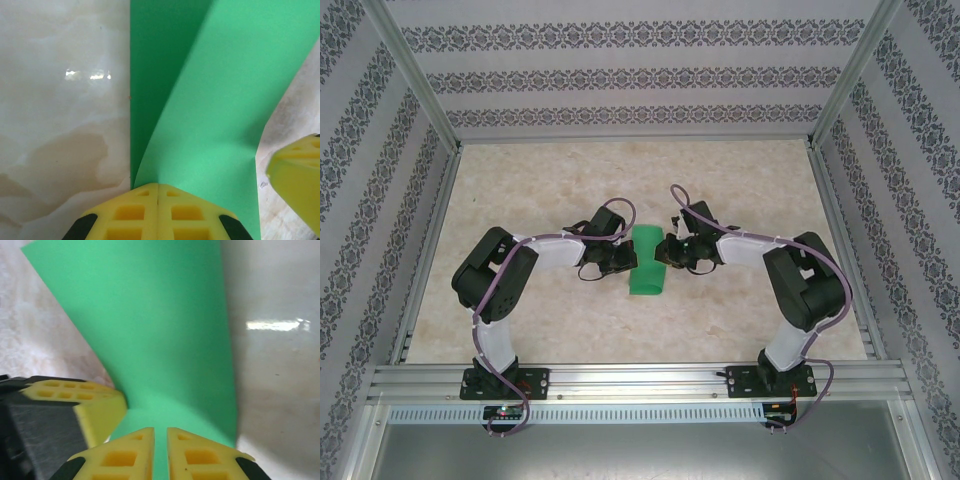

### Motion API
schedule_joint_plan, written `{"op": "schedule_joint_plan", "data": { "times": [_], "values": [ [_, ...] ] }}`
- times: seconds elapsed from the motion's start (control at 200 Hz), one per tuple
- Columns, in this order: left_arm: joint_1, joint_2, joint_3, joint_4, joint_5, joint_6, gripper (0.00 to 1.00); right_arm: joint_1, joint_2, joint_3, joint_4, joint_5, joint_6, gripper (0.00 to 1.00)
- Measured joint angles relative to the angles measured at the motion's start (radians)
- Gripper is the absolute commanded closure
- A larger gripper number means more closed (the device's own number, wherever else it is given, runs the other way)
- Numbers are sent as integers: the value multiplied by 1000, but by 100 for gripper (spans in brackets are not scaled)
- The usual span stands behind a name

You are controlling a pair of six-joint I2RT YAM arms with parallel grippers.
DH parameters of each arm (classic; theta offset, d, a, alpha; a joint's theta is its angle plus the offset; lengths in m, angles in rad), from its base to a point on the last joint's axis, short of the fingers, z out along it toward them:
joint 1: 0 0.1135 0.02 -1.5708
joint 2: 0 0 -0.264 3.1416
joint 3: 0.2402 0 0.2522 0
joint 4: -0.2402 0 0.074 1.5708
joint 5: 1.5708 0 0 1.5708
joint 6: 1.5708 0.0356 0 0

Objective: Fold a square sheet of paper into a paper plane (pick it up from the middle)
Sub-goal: Fold the square sheet of paper in half at the center of the table.

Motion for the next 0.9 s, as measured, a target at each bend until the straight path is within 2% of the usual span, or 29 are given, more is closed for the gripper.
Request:
{"op": "schedule_joint_plan", "data": {
  "times": [0.495, 0.759, 0.899],
  "values": [
    [0, 6, 10, -8, 3, 11, 100, 32, 30, -76, 74, -11, 30, 85],
    [0, 8, 14, -13, 3, 12, 100, 35, -77, -101, 55, -18, 31, 84],
    [0, 10, 19, -19, 3, 14, 100, 46, -71, -136, 82, -22, 44, 84]
  ]
}}
